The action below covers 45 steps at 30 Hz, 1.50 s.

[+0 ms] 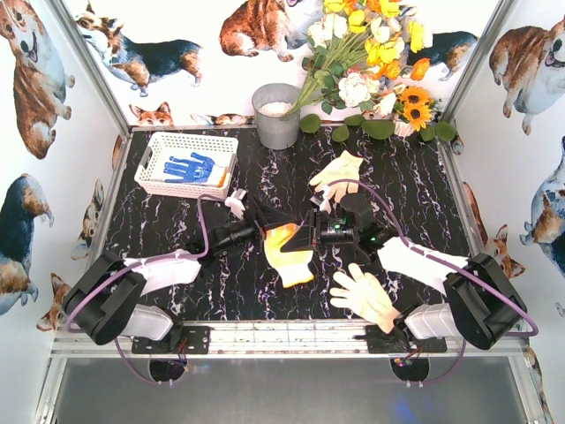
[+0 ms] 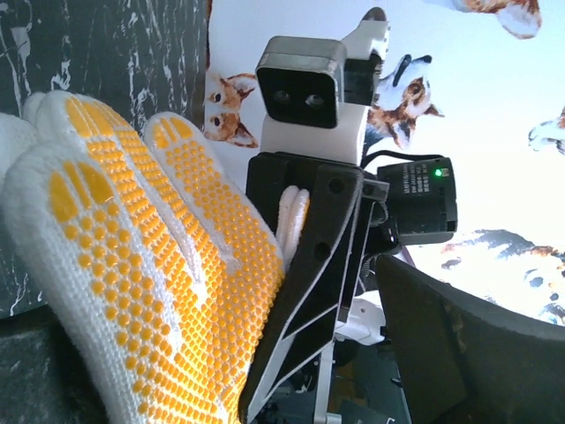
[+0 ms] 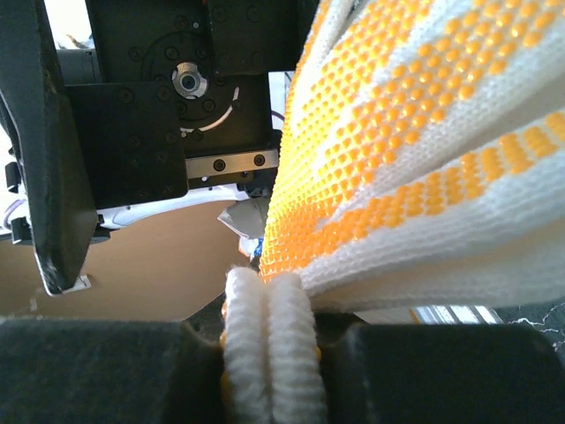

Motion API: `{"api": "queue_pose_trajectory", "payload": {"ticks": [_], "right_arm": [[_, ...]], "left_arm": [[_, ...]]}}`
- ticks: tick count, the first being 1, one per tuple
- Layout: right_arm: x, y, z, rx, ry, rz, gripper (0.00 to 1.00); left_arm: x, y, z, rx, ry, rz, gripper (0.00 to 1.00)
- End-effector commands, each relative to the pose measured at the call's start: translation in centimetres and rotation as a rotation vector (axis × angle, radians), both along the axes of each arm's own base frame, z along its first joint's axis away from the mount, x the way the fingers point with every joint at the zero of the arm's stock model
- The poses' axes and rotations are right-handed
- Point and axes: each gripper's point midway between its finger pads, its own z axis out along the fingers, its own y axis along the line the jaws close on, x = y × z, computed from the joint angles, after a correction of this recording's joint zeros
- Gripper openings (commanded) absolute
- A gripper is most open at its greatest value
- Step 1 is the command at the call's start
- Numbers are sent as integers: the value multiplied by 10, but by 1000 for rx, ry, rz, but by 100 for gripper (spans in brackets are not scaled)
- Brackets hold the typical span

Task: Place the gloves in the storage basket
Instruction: Pick up the glove from the center of the board.

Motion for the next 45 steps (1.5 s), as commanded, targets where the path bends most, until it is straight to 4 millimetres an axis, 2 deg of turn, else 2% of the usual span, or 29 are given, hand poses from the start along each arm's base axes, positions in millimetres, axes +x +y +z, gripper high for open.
{"api": "queue_pose_trajectory", "payload": {"ticks": [1,11,16,21,25,26,29,33,36,45], "right_arm": [[-1,3,34,87,-115,32,0],[-1,3,45,118,-148,30,0],[-1,3,46,116,-154,31,0],[-1,3,43,97,-160,42,0],[2,5,45,97,-173,40,0],[3,5,45,95,-175,36,0],[9,7,46,98,-188,20,0],[17,11,47,117,-208,-3,33],[22,13,48,125,-225,-14,45],[26,13,47,139,-250,-32,51]], "left_arm": [[6,7,27,-69,-69,60,87],[5,14,25,-76,-39,98,53],[4,15,22,-71,-23,99,36],[4,12,21,-55,-14,82,22],[5,12,23,-55,-24,81,2],[6,12,24,-55,-30,88,0],[12,17,27,-57,-59,121,0],[23,26,35,-43,-122,179,0],[29,31,39,-29,-146,209,0],[41,46,47,-14,-172,262,0]]}}
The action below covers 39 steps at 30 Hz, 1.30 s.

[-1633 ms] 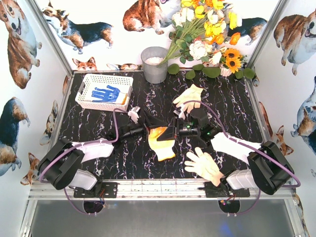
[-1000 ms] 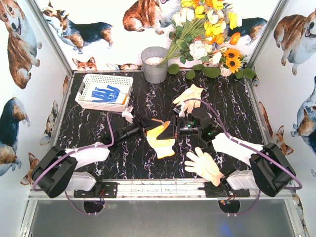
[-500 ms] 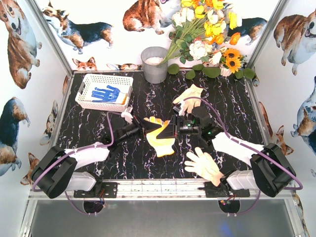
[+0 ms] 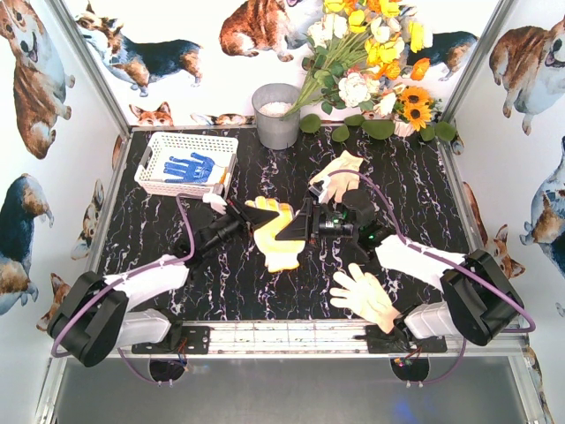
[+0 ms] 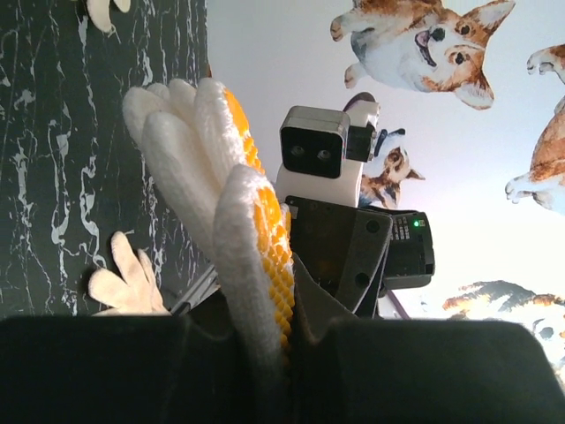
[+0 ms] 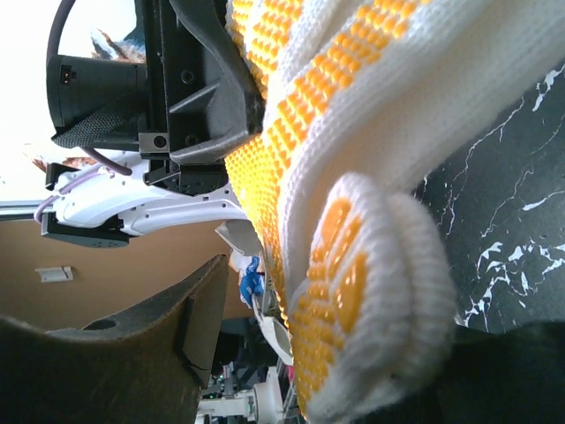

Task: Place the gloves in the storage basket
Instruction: Pick up the glove from the center of the board, then place the glove in the bin.

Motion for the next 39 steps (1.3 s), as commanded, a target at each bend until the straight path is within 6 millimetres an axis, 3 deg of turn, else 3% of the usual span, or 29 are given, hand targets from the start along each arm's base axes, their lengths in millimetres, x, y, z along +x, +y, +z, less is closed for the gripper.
{"api": "queue_pose_trajectory", "payload": {"ticks": [1,9,14,20,27,31,32,39], "right_arm": [[9,5,25,66,-113,-14,51],[11,5,13,54,-99,-16,54],[16,2,-2,0,-94,-55,59],[20,-12,-19,-144,-114,-133,67],[28,-37,-23,-278,-173,-236,71],[34,-49,-25,-303,-193,-294,72],[34,-52,-19,-293,-214,-312,72],[37,-69,-21,-308,-220,-366,72]], "left_arm": [[12,8,31,-24,-82,43,0],[15,15,54,-25,-155,58,0],[27,28,56,71,-205,107,0],[52,49,59,159,-251,199,0],[86,65,63,230,-290,283,0],[113,73,62,332,-339,339,0],[122,74,73,342,-369,360,0],[170,88,62,437,-407,500,0]]}}
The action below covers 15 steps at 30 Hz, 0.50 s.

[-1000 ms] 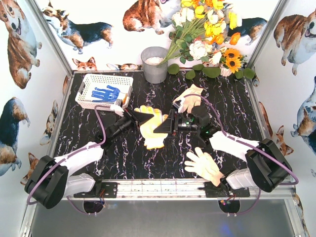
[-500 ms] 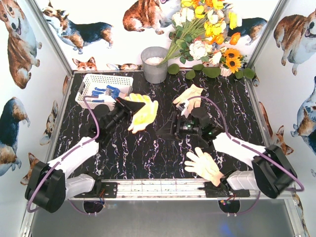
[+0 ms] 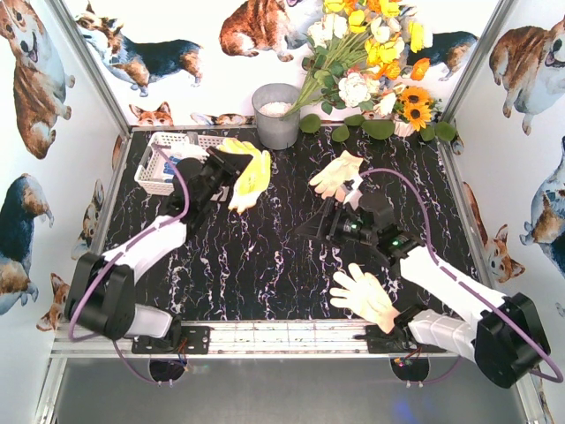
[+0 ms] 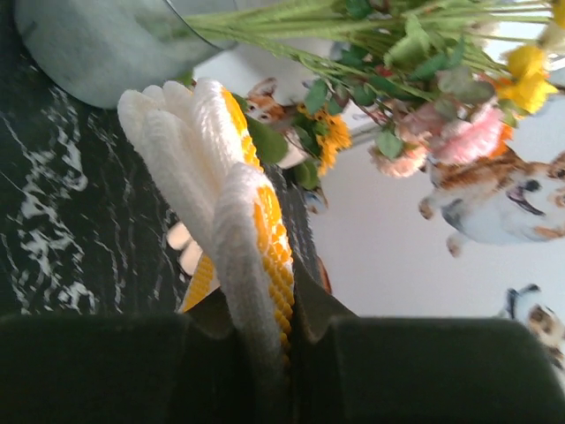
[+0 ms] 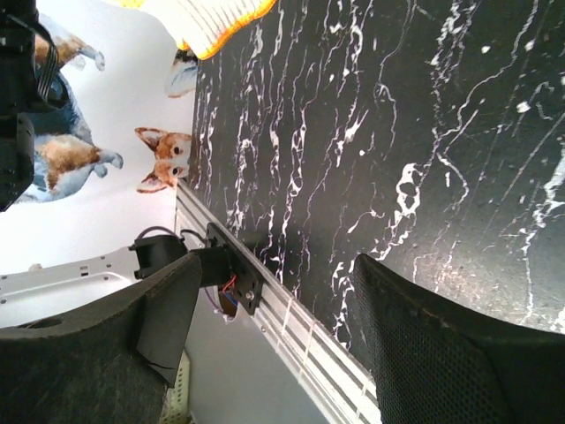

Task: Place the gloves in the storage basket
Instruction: Place the glove in the bin.

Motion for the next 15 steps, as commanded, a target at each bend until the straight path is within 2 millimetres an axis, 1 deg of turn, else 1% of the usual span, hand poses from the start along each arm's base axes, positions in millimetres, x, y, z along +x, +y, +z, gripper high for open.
{"api": "queue_pose_trajectory", "payload": {"ticks": [1,4,7,9,15], "right_arm": [[7,-10,2,-15,-51,-43,72],[10,-12,-2,-22,-41,-55,72],[14,-12,-3,-23,-36,-64,72],[17,-11,-3,-20,-32,-66,72],[23,-7,-1,-15,-25,-66,72]], "left_arm": [[38,17,9,72,-97,116,0],[60,14,6,83,-106,125,0],[78,14,-5,91,-104,139,0],[89,18,-17,104,-101,160,0],[125,30,-31,135,-146,186,0]]}}
